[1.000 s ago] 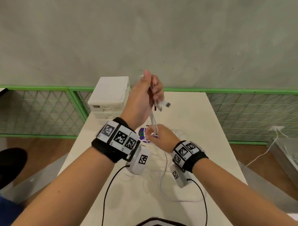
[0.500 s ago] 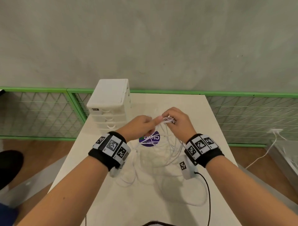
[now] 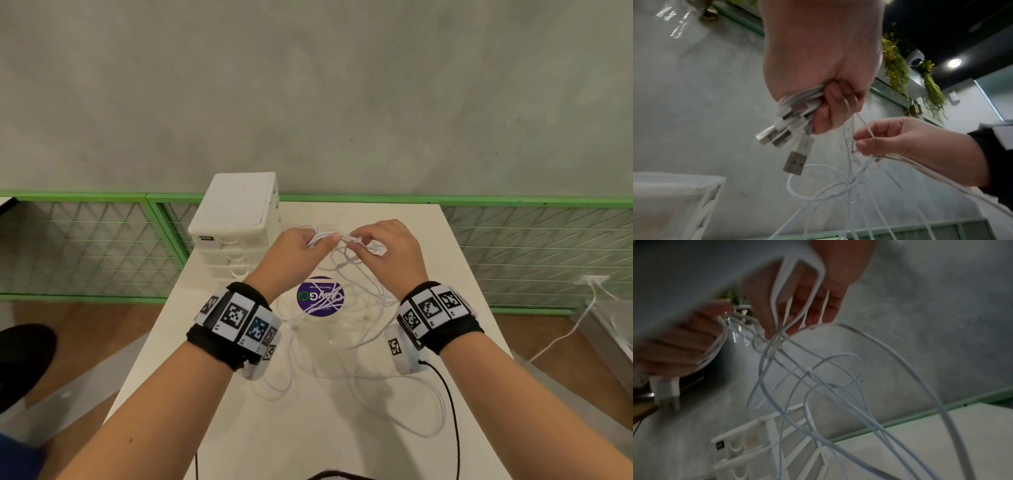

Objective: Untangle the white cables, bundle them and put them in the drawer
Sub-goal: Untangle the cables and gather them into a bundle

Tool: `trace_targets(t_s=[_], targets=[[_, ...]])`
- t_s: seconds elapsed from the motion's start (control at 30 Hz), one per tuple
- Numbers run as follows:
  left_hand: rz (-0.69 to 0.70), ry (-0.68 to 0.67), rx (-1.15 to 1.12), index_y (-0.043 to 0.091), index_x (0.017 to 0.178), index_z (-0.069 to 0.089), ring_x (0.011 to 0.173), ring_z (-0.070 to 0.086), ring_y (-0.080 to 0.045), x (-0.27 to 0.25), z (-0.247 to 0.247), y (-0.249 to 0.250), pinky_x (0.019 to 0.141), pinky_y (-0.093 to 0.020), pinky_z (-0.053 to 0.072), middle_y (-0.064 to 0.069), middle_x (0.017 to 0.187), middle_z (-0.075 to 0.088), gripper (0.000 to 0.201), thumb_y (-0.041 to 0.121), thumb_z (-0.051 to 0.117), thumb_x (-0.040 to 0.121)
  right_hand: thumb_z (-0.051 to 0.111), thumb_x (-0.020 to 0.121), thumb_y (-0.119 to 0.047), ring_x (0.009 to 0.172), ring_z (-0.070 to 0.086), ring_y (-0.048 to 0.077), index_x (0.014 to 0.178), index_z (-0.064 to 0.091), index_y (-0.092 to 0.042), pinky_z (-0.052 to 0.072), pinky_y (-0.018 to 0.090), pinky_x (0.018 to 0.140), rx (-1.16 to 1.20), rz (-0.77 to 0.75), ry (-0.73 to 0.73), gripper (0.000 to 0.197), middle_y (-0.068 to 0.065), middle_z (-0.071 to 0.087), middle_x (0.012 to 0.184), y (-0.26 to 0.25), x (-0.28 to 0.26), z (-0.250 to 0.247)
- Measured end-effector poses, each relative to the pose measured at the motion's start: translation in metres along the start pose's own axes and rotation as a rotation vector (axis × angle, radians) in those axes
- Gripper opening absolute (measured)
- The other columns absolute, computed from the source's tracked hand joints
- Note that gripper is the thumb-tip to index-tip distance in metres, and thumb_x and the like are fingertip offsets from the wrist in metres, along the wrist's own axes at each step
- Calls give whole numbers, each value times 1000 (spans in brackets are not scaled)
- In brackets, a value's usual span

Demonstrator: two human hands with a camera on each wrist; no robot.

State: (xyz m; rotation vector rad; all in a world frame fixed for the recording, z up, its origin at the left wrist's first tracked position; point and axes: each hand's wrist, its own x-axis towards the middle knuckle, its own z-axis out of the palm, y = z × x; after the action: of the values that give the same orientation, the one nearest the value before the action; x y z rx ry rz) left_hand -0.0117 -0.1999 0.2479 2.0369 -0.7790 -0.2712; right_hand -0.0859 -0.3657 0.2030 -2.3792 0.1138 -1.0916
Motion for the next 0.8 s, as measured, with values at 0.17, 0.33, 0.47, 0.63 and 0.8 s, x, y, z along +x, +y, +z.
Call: trace_targets(t_s=[0.17,0.33,0.47,0.63,0.8], targets=[[6,78,79,8,66,39,62,40,-19,8,-6,-2,53,-29,27,-14,72,48,47,43,62,88,63,83,-4,96,55,2,94,72,-14,40,16,92,174,122,-137,18,-2,70,98,-3,3,-1],[13,102,8,-6,76,52,60,41,-21,10,-9,5,57,-32,33,-16,70,49,41,32,63,88,53,94,-33,104,56,1,107,67,-19,40,17,92,317,299,-345,24,-9,66,109,-14,1,-2],[-38,137,-71,-16,85,57,53,42,-18,14,-10,2,55,-29,37,0,57,46,45,28,64,88,34,101,-27,103,52,-11,107,65,-19,32,1,90,432,376,-339,32,-19,59,108,-22,2,-8],[-43,118,90,5,59,36,54,30,-17,12,-6,-2,49,-27,22,-5,60,34,48,32,65,87,63,86,-9,95,61,17,98,74,-17,48,36,91,258,293,-232,18,6,71,97,-13,6,2],[-141,11,49,5,80,67,54,46,-11,9,12,-11,44,-15,30,1,64,53,38,41,77,74,64,84,-4,83,66,7,82,72,-23,51,26,84,442,399,-122,21,-8,72,83,-20,14,0]])
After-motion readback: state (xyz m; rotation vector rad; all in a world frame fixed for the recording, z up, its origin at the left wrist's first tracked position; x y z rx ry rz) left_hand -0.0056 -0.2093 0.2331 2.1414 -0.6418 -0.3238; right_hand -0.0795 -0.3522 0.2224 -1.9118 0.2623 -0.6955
